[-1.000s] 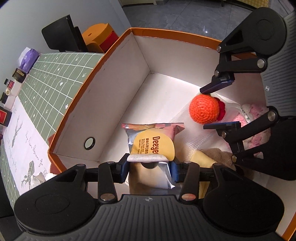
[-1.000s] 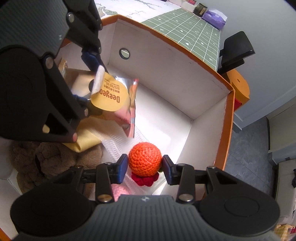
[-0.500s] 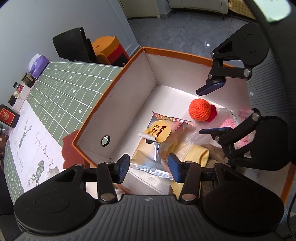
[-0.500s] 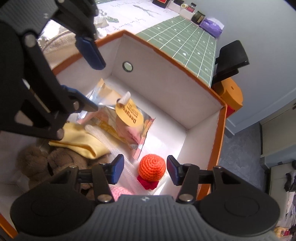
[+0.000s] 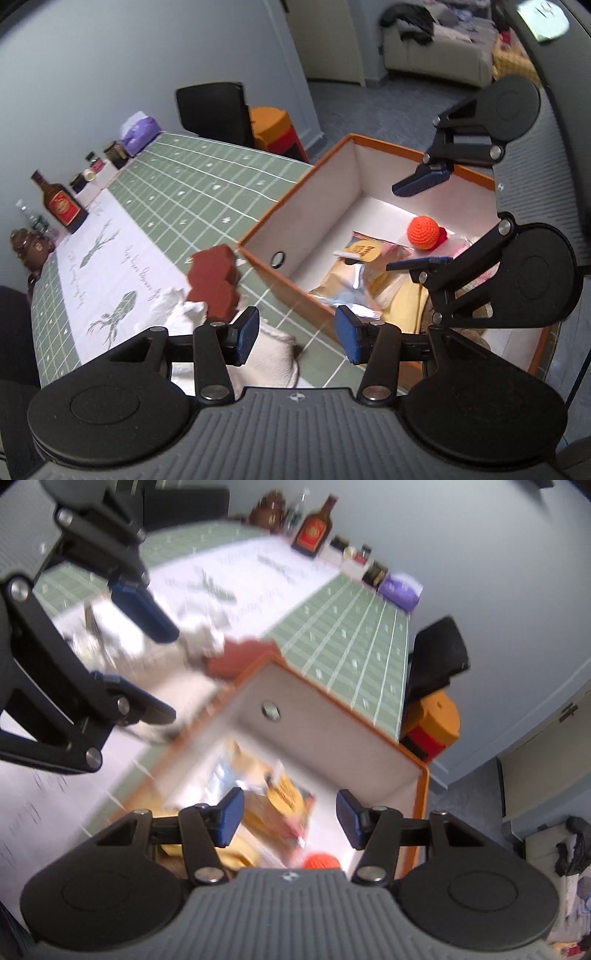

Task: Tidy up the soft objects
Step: 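Withdraw both tools from the box back over the table pile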

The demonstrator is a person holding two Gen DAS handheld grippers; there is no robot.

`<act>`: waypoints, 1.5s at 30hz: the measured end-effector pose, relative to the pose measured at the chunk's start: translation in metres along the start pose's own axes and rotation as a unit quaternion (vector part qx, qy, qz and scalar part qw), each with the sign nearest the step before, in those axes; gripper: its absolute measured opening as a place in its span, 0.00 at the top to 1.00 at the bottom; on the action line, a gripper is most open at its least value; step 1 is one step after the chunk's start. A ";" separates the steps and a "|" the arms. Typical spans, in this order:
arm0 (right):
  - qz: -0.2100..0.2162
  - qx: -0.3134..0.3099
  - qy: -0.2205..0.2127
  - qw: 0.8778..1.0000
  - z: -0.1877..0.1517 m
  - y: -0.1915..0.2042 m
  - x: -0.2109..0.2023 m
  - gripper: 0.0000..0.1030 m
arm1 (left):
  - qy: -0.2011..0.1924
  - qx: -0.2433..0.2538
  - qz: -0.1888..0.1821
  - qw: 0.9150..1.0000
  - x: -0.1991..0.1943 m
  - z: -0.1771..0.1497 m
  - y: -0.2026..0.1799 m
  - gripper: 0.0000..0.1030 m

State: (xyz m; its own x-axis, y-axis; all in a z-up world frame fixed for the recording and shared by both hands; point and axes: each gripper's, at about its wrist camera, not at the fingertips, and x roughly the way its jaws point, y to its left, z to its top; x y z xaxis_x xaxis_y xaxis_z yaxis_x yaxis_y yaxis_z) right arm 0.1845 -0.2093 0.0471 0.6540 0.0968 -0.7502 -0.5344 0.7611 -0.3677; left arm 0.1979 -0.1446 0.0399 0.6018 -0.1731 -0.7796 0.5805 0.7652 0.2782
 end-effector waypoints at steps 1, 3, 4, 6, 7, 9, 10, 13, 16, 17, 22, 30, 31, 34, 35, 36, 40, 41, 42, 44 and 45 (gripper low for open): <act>0.004 0.008 -0.013 1.000 0.005 0.005 -0.005 0.47 | -0.008 -0.012 0.001 1.000 -0.007 -0.005 0.006 0.45; 0.016 0.020 -0.033 0.999 0.011 0.017 -0.012 0.47 | -0.026 -0.040 0.003 0.999 -0.020 -0.018 0.021 0.45; 0.022 0.026 -0.045 0.998 0.014 0.024 -0.016 0.47 | -0.035 -0.056 0.007 0.998 -0.028 -0.026 0.028 0.45; 0.037 0.037 -0.062 0.997 0.018 0.039 -0.019 0.47 | -0.053 -0.084 0.014 0.995 -0.038 -0.039 0.040 0.45; 0.046 0.043 -0.069 0.996 0.019 0.047 -0.021 0.47 | -0.063 -0.099 0.017 0.993 -0.044 -0.047 0.045 0.45; 0.062 0.056 -0.080 0.993 0.023 0.064 -0.020 0.47 | -0.077 -0.123 0.023 0.989 -0.050 -0.063 0.052 0.45; 0.067 0.063 -0.084 0.992 0.025 0.072 -0.019 0.47 | -0.084 -0.134 0.026 0.987 -0.052 -0.071 0.055 0.45; 0.091 0.103 -0.093 0.986 0.028 0.095 -0.015 0.46 | -0.100 -0.163 0.046 0.980 -0.052 -0.095 0.061 0.45; 0.103 0.136 -0.103 0.980 0.026 0.119 -0.009 0.46 | -0.106 -0.184 0.063 0.975 -0.048 -0.118 0.063 0.45; 0.101 0.144 -0.107 0.979 0.025 0.126 -0.007 0.46 | -0.111 -0.190 0.065 0.973 -0.047 -0.127 0.064 0.45; 0.062 0.178 -0.110 0.976 0.009 0.147 0.012 0.46 | -0.126 -0.233 0.080 0.961 -0.038 -0.165 0.065 0.45; 0.044 0.181 -0.099 0.978 0.005 0.161 0.051 0.49 | -0.126 -0.297 0.066 0.944 -0.002 -0.191 0.067 0.44; 0.045 0.180 -0.095 0.978 0.008 0.162 0.057 0.51 | -0.123 -0.302 0.070 0.943 0.002 -0.192 0.067 0.44; 0.030 0.160 -0.091 0.982 0.016 0.169 0.069 0.51 | -0.120 -0.313 0.079 0.939 0.008 -0.195 0.070 0.44; 0.028 0.155 -0.091 0.983 0.018 0.169 0.071 0.51 | -0.119 -0.316 0.078 0.938 0.010 -0.196 0.073 0.44; 0.027 0.152 -0.091 0.984 0.020 0.169 0.074 0.51 | -0.118 -0.320 0.076 0.937 0.011 -0.197 0.075 0.44; 0.022 0.154 -0.082 0.984 0.025 0.165 0.086 0.62 | -0.117 -0.326 0.069 0.935 0.017 -0.196 0.079 0.60; 0.022 0.157 -0.081 0.984 0.026 0.163 0.089 0.66 | -0.118 -0.325 0.069 0.936 0.018 -0.195 0.079 0.64; 0.023 0.160 -0.079 0.984 0.027 0.162 0.091 0.68 | -0.121 -0.324 0.067 0.936 0.017 -0.195 0.079 0.69; 0.026 0.163 -0.076 0.983 0.028 0.160 0.095 0.83 | -0.126 -0.326 0.064 0.935 0.017 -0.193 0.079 0.75; 0.027 0.165 -0.074 0.983 0.029 0.159 0.097 0.88 | -0.126 -0.326 0.063 0.935 0.018 -0.192 0.079 0.83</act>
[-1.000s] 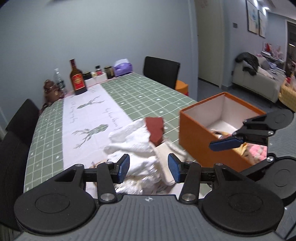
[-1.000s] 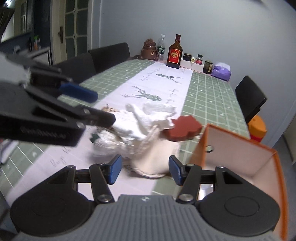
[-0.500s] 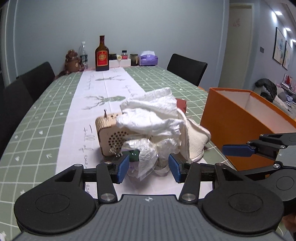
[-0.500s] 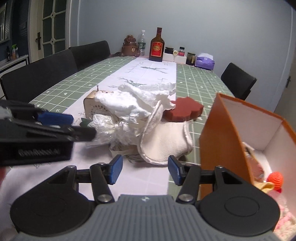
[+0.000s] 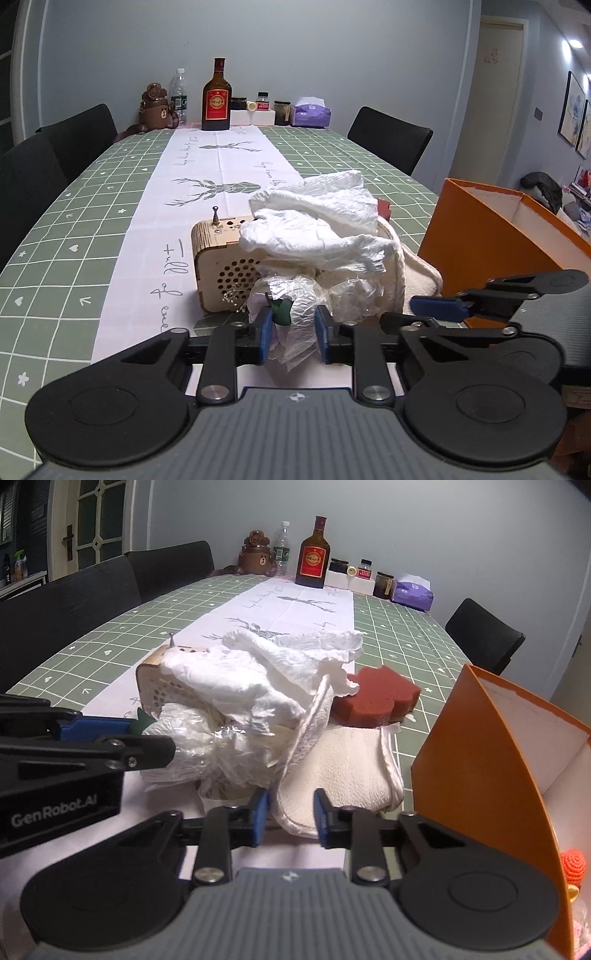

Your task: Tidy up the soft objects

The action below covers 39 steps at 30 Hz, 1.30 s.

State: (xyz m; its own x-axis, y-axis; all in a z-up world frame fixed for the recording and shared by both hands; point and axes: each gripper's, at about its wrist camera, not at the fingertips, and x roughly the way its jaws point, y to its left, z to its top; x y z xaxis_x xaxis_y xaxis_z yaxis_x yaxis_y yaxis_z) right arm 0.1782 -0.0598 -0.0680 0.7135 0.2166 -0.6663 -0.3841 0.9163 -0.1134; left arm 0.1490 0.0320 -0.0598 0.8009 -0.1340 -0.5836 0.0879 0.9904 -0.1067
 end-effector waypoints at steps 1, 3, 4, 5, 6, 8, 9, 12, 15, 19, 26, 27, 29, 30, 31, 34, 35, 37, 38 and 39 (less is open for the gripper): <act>0.000 0.003 0.000 1.000 0.000 -0.001 0.001 0.96 | 0.000 0.000 -0.001 1.000 0.000 0.000 0.000 0.86; 0.001 0.009 0.000 1.000 0.001 0.000 0.002 0.98 | -0.002 0.002 0.000 1.000 -0.002 0.000 -0.001 0.92; 0.001 0.010 -0.002 1.000 0.002 0.001 0.001 0.99 | -0.003 0.004 0.001 1.000 -0.003 0.000 -0.002 0.94; 0.001 0.009 -0.003 1.000 0.001 0.001 -0.001 0.99 | -0.006 0.006 0.000 1.000 -0.005 0.000 -0.003 0.97; -0.001 0.008 -0.004 1.000 0.001 0.001 -0.003 0.99 | -0.009 0.007 0.001 1.000 -0.008 -0.001 -0.003 0.98; -0.005 0.005 -0.004 1.000 0.000 0.001 -0.008 0.99 | -0.013 0.008 0.004 1.000 -0.014 -0.001 -0.004 0.99; -0.006 0.004 -0.003 1.000 0.000 0.002 -0.011 0.99 | -0.014 0.007 0.004 1.000 -0.017 0.000 -0.004 0.99; -0.006 -0.005 -0.002 1.000 -0.003 0.003 -0.024 0.99 | -0.015 0.007 0.014 1.000 -0.029 -0.002 -0.004 1.00; -0.001 -0.014 -0.005 1.000 -0.008 0.007 -0.042 0.99 | -0.009 -0.002 0.030 0.999 -0.042 -0.008 0.000 1.00; 0.010 -0.038 -0.013 0.999 -0.020 0.017 -0.065 0.99 | -0.009 -0.016 0.057 0.998 -0.060 -0.023 0.007 1.00; 0.068 -0.064 -0.007 0.996 -0.040 0.036 -0.095 0.99 | -0.004 -0.058 0.090 0.994 -0.086 -0.049 0.017 1.00; 0.072 -0.067 -0.006 0.995 -0.042 0.037 -0.097 0.99 | 0.000 -0.063 0.090 0.994 -0.089 -0.051 0.016 1.00; 0.076 -0.071 -0.001 0.995 -0.047 0.041 -0.100 0.99 | 0.004 -0.072 0.077 0.994 -0.095 -0.055 0.012 1.00; 0.077 -0.072 0.000 0.994 -0.049 0.042 -0.101 0.99 | 0.006 -0.074 0.069 0.995 -0.097 -0.057 0.009 1.00; 0.077 -0.072 0.001 0.994 -0.051 0.042 -0.103 0.99 | 0.006 -0.074 0.061 0.995 -0.099 -0.058 0.007 1.00; 0.075 -0.071 0.002 0.995 -0.056 0.041 -0.107 0.98 | 0.013 -0.067 0.039 0.997 -0.100 -0.058 -0.001 1.00; 0.073 -0.070 0.002 0.995 -0.056 0.039 -0.108 0.98 | 0.017 -0.066 0.027 0.997 -0.099 -0.059 -0.002 0.99; 0.069 -0.070 0.000 0.995 -0.057 0.037 -0.111 0.98 | 0.020 -0.066 0.012 0.998 -0.101 -0.060 -0.006 0.96; 0.067 -0.069 -0.001 0.995 -0.057 0.036 -0.113 0.98 | 0.019 -0.060 0.009 0.998 -0.103 -0.060 -0.008 0.93; 0.066 -0.070 -0.002 0.995 -0.057 0.035 -0.114 0.98 | 0.015 -0.051 0.008 0.999 -0.105 -0.060 -0.010 0.85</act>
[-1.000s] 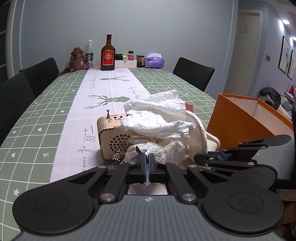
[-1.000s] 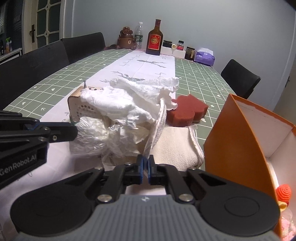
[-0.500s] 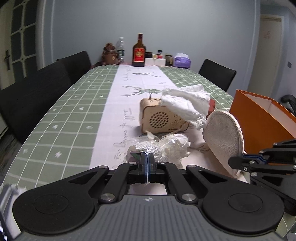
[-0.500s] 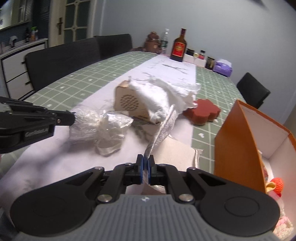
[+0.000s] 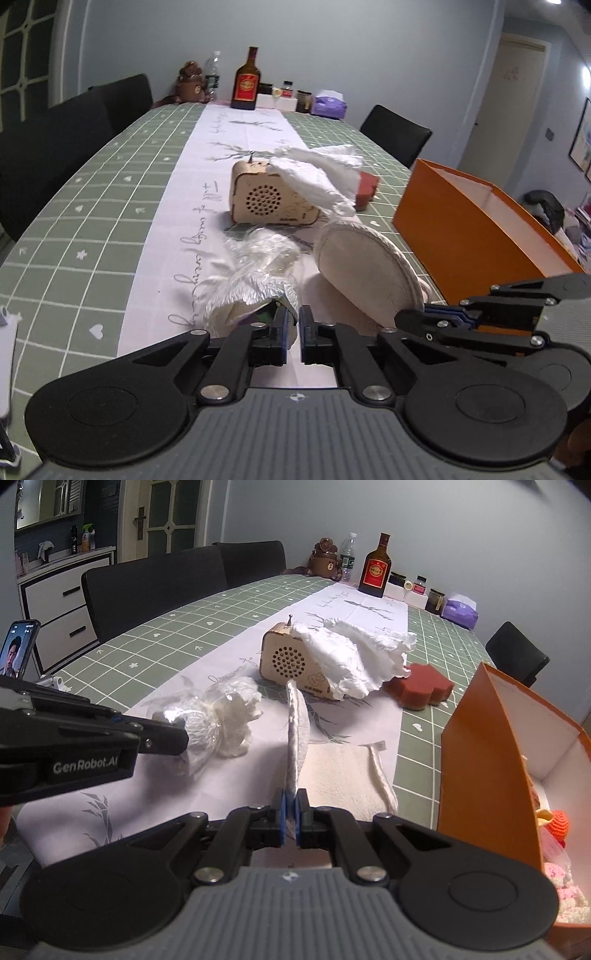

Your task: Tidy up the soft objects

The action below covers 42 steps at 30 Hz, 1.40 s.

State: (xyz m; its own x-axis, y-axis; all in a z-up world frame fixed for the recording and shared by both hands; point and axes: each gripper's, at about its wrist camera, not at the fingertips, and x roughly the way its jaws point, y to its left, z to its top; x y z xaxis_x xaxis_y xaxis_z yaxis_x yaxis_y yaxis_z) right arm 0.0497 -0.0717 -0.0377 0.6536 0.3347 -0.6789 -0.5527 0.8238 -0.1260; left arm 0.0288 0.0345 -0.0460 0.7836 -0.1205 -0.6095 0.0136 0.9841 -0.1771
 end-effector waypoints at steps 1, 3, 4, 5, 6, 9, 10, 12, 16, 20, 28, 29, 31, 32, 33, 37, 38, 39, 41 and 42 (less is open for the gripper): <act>-0.001 -0.001 -0.001 1.000 0.000 0.000 -0.002 0.97 | -0.005 0.007 0.001 1.000 -0.003 0.000 -0.001 0.80; -0.005 -0.001 -0.004 1.000 -0.001 -0.001 -0.005 0.96 | -0.015 0.021 0.007 1.000 -0.008 0.002 -0.004 0.59; -0.005 0.000 -0.004 1.000 -0.001 -0.002 -0.005 0.95 | -0.018 0.028 0.011 0.999 -0.011 0.003 -0.004 0.56; -0.006 0.002 -0.006 1.000 0.000 -0.002 -0.006 0.94 | -0.021 0.035 0.015 0.999 -0.012 0.004 -0.005 0.51; -0.004 0.004 -0.008 1.000 0.000 -0.003 -0.006 0.93 | -0.023 0.043 0.019 0.999 -0.014 0.005 -0.005 0.48; 0.002 0.014 -0.013 1.000 0.002 -0.006 -0.008 0.78 | -0.036 0.069 0.027 0.997 -0.017 0.011 -0.004 0.34; 0.005 0.020 -0.017 1.000 0.003 -0.008 -0.009 0.69 | -0.041 0.076 0.027 0.996 -0.018 0.013 -0.003 0.32; 0.012 0.032 -0.020 0.999 0.005 -0.012 -0.007 0.66 | -0.046 0.093 0.022 0.994 -0.019 0.018 -0.001 0.27; 0.016 0.056 -0.016 0.998 0.009 -0.022 0.003 0.65 | -0.041 0.132 0.012 0.990 -0.011 0.029 -0.002 0.25; 0.025 0.081 -0.016 0.996 0.016 -0.033 0.012 0.43 | -0.018 0.187 -0.007 0.982 0.006 0.038 -0.008 0.18; 0.012 0.146 0.022 0.989 0.020 -0.056 0.048 0.13 | 0.086 0.122 0.014 0.989 0.047 0.048 0.009 0.19; 0.015 0.153 0.028 0.988 0.020 -0.058 0.054 0.12 | 0.096 0.104 0.011 0.990 0.050 0.049 0.013 0.20; 0.021 0.160 0.040 0.986 0.019 -0.062 0.066 0.12 | 0.115 0.072 0.015 0.991 0.056 0.049 0.020 0.22; 0.022 0.164 0.044 0.985 0.019 -0.063 0.071 0.12 | 0.120 0.058 0.016 0.991 0.058 0.050 0.023 0.22; 0.025 0.169 0.048 0.984 0.019 -0.065 0.076 0.12 | 0.125 0.046 0.017 0.991 0.060 0.050 0.025 0.22; 0.036 0.199 0.061 0.977 0.017 -0.077 0.092 0.12 | 0.130 0.020 0.020 0.991 0.062 0.049 0.030 0.22; 0.039 0.206 0.063 0.976 0.017 -0.080 0.095 0.12 | 0.130 0.017 0.020 0.991 0.062 0.049 0.029 0.22; 0.040 0.213 0.066 0.974 0.017 -0.082 0.097 0.12 | 0.130 0.014 0.020 0.991 0.063 0.048 0.030 0.21; 0.041 0.215 0.065 0.974 0.017 -0.084 0.099 0.14 | 0.135 0.005 0.016 0.991 0.066 0.048 0.030 0.21; 0.038 0.211 0.068 0.975 0.019 -0.083 0.099 0.15 | 0.137 0.002 0.015 0.990 0.067 0.048 0.030 0.22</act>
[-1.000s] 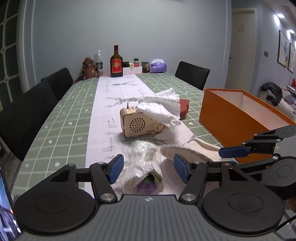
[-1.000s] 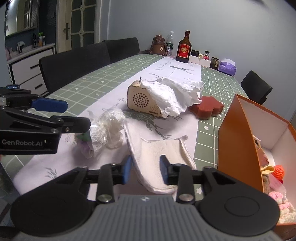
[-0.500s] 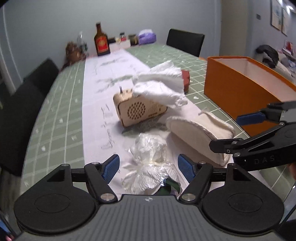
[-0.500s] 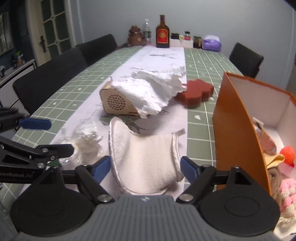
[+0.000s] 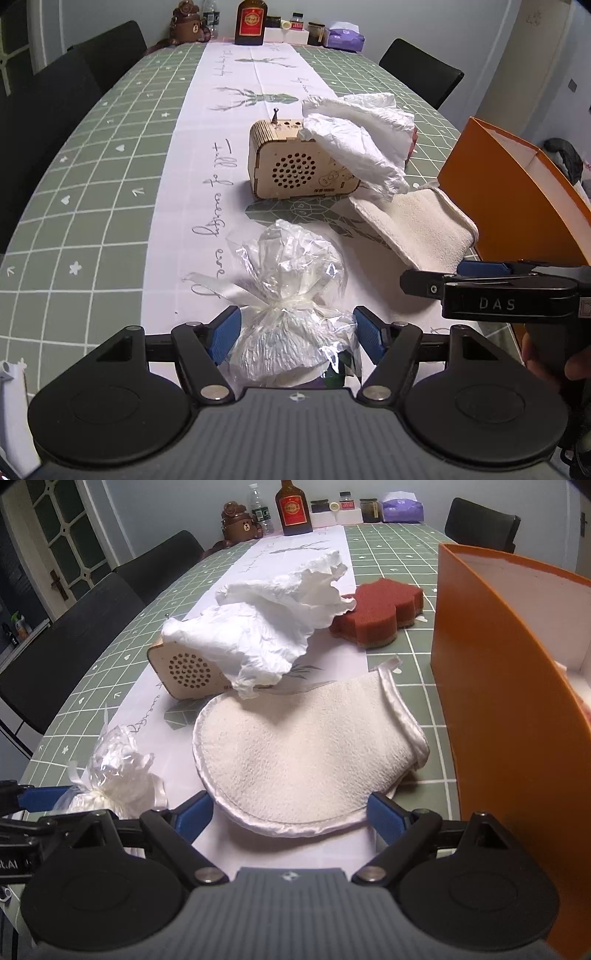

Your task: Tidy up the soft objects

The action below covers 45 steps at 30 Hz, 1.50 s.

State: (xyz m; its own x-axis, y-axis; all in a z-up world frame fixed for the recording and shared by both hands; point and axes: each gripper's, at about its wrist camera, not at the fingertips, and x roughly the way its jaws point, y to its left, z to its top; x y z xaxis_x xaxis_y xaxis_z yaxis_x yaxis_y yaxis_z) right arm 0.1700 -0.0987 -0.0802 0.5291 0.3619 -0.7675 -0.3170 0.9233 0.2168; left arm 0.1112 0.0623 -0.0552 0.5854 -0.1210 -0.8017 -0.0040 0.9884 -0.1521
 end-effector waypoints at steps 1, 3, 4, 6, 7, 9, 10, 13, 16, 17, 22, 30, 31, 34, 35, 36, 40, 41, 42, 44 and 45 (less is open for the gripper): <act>-0.004 -0.007 0.001 1.000 0.001 0.003 -0.002 0.15 | 0.002 0.000 -0.001 1.000 0.001 0.000 -0.001 0.22; -0.007 -0.031 -0.011 0.999 0.004 0.011 -0.009 0.15 | 0.004 0.002 0.000 1.000 0.002 -0.001 -0.002 0.22; -0.014 -0.048 -0.019 0.999 0.006 0.016 -0.013 0.15 | 0.006 0.002 0.000 1.000 0.003 -0.001 -0.003 0.22; -0.032 -0.076 -0.037 0.996 0.009 0.023 -0.015 0.14 | 0.009 0.001 -0.002 1.000 0.005 -0.001 -0.004 0.25; -0.043 -0.088 -0.043 0.994 0.011 0.026 -0.014 0.13 | 0.010 0.002 -0.003 1.000 0.005 -0.001 -0.004 0.26; -0.048 -0.098 -0.042 0.993 0.017 0.028 -0.008 0.13 | 0.012 0.003 -0.002 1.000 0.006 -0.001 -0.005 0.27; -0.048 -0.095 -0.038 0.994 0.020 0.027 -0.003 0.12 | 0.012 0.003 -0.002 1.000 0.006 -0.001 -0.005 0.27; -0.068 -0.083 -0.024 0.994 0.025 0.021 0.013 0.09 | 0.012 0.000 -0.004 1.000 0.006 -0.001 -0.004 0.28; -0.080 -0.071 -0.015 0.994 0.026 0.014 0.024 0.04 | 0.011 0.000 -0.006 1.000 0.006 -0.002 -0.003 0.28; -0.073 -0.067 -0.012 0.995 0.025 0.012 0.026 0.03 | 0.011 -0.001 -0.007 1.000 0.006 -0.002 -0.003 0.28; -0.072 -0.087 0.006 0.994 0.019 0.016 0.032 0.02 | 0.013 -0.011 -0.011 1.000 0.007 0.000 0.000 0.28; -0.064 -0.098 0.016 0.993 0.015 0.016 0.034 0.09 | 0.016 -0.001 -0.008 1.000 0.010 0.000 -0.003 0.29; -0.061 -0.099 0.016 0.993 0.016 0.016 0.034 0.13 | 0.016 -0.002 -0.008 1.000 0.010 0.000 -0.004 0.28; -0.064 -0.093 0.012 0.994 0.017 0.014 0.030 0.30 | 0.015 0.000 -0.007 1.000 0.010 0.000 -0.004 0.29; -0.065 -0.090 0.010 0.994 0.019 0.012 0.028 0.41 | 0.014 0.000 -0.007 1.000 0.010 0.000 -0.004 0.29; -0.069 -0.087 0.008 0.994 0.020 0.010 0.027 0.45 | 0.014 0.000 -0.007 1.000 0.010 0.000 -0.004 0.29; -0.078 -0.084 0.004 0.993 0.021 0.005 0.023 0.71 | 0.011 0.000 -0.006 1.000 0.009 -0.001 -0.005 0.29; -0.078 -0.087 0.002 0.993 0.021 0.005 0.023 0.81 | 0.010 0.000 -0.007 1.000 0.009 -0.002 -0.005 0.29; -0.075 -0.087 0.002 0.993 0.021 0.007 0.022 0.88 | 0.010 -0.001 -0.007 1.000 0.009 -0.002 -0.005 0.29; -0.080 -0.098 0.002 0.992 0.019 0.013 0.022 0.91 | 0.008 -0.003 -0.007 1.000 0.008 -0.002 -0.004 0.30; -0.084 -0.106 0.001 0.991 0.017 0.017 0.021 0.92 | 0.007 -0.004 -0.007 1.000 0.008 -0.003 -0.004 0.30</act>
State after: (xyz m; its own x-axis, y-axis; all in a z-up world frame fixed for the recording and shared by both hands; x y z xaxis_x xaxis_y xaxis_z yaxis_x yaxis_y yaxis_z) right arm 0.1898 -0.0734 -0.0825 0.5867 0.2050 -0.7834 -0.3826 0.9228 -0.0451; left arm 0.1139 0.0573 -0.0626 0.5739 -0.1366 -0.8075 -0.0024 0.9857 -0.1684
